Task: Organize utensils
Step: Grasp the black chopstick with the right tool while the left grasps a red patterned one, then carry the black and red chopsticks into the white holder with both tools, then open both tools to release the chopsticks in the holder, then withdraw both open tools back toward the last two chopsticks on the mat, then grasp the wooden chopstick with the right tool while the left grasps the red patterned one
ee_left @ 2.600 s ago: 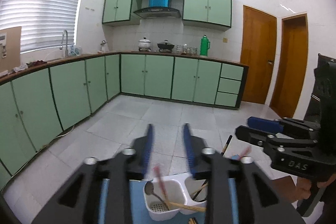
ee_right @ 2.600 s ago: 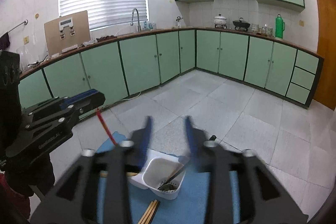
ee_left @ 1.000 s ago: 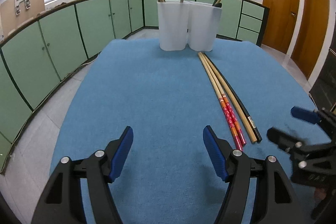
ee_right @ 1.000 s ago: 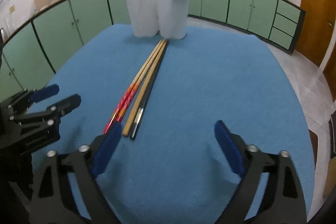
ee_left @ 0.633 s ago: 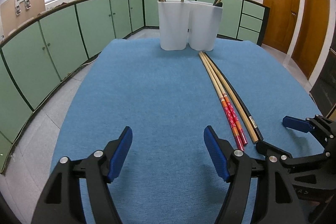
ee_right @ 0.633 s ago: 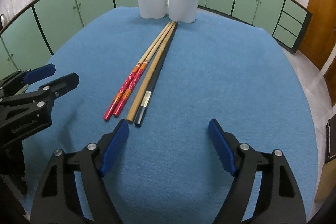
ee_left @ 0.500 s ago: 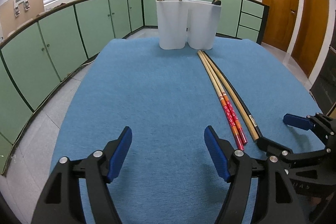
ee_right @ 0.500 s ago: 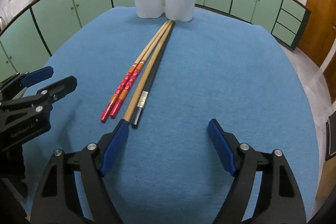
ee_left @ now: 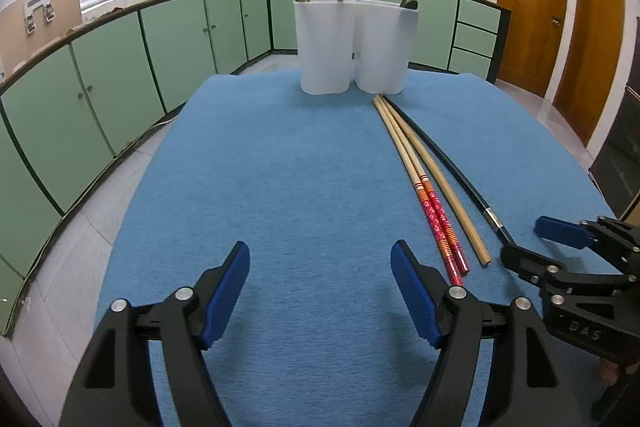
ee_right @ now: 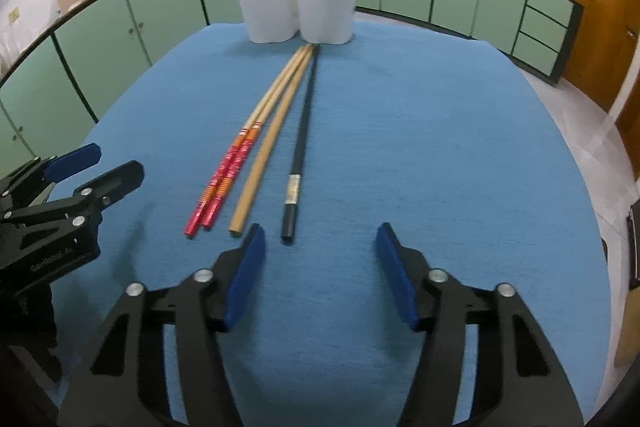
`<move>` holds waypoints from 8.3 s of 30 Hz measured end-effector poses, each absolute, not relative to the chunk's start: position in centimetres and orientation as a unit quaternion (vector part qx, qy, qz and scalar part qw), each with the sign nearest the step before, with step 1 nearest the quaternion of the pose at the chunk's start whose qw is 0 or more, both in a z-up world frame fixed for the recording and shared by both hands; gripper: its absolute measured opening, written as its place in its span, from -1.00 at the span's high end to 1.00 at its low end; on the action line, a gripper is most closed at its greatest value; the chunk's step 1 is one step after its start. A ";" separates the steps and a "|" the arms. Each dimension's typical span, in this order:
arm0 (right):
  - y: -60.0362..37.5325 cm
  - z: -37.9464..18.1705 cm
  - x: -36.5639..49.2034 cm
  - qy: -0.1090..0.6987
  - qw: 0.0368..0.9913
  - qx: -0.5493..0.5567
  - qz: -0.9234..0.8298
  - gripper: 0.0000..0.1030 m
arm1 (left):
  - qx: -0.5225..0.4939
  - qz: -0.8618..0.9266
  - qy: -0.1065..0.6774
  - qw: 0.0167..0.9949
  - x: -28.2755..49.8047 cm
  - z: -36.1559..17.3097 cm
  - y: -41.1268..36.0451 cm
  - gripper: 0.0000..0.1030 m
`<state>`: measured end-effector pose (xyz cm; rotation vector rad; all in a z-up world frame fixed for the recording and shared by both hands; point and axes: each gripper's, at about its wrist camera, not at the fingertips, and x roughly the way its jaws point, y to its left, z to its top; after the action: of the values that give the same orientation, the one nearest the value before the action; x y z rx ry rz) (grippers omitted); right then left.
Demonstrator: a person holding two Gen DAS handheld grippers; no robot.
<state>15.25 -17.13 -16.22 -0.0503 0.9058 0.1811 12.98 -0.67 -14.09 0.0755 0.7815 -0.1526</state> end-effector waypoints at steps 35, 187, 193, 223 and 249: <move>-20.4 -16.1 15.3 0.430 0.896 0.008 0.107 0.64 | 0.018 -0.064 0.436 0.898 14.1 -15.9 -1.3 -0.45; -20.5 -11.1 16.7 0.337 0.936 0.038 0.089 -0.86 | 0.023 -0.070 0.324 0.943 14.1 -11.6 -0.4 -0.34; -18.4 -13.0 15.6 0.359 0.929 0.014 0.092 -0.85 | 0.036 -0.067 0.344 0.936 13.3 -12.6 -0.6 -0.34; -13.3 -16.2 15.3 0.429 0.895 -0.047 0.111 0.60 | 0.014 -0.047 0.390 0.920 13.2 -14.4 1.9 -0.34; -21.7 -16.2 15.5 0.425 0.904 0.012 0.049 0.88 | 0.000 -0.131 0.427 0.895 13.6 -15.5 -6.4 -0.12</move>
<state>15.49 -21.74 -16.18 0.0250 0.8780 0.1021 13.56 -6.35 -15.50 0.0003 0.8851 -0.2725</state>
